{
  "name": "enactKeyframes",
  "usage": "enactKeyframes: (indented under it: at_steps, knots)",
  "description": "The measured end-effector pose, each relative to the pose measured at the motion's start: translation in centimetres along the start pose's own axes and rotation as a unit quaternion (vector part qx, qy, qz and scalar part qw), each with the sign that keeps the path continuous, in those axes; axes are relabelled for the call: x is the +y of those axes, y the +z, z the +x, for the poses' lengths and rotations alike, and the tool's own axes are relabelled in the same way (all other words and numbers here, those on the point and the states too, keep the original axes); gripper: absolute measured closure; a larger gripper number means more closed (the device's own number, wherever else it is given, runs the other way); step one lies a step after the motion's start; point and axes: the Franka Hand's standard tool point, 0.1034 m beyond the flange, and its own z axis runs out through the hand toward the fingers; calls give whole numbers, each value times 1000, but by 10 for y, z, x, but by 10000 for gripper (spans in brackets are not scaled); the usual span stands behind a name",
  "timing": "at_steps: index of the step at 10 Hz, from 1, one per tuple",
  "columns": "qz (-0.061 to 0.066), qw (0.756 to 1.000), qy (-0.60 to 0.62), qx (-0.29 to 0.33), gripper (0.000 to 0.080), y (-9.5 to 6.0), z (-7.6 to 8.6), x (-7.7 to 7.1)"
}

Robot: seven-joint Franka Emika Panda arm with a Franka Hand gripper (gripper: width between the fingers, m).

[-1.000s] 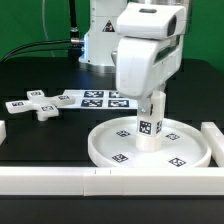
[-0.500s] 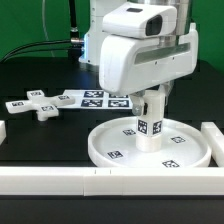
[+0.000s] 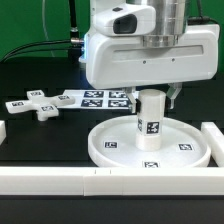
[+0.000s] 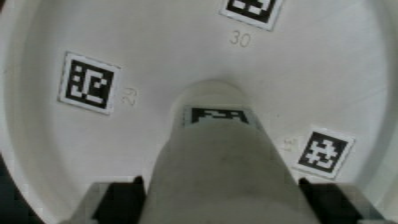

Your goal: Assemble round table

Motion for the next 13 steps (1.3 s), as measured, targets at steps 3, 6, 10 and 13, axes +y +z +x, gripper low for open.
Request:
enactKeyframes:
  at_steps: [3, 6, 10, 13]
  knots:
    - [0, 1000, -16, -1, 178, -1, -1, 0]
    - [-3, 997, -75, -1, 151, -24, -23, 11]
    - [-3, 997, -74, -5, 150, -28, -42, 22]
    - [-3, 997, -74, -5, 150, -27, -42, 22]
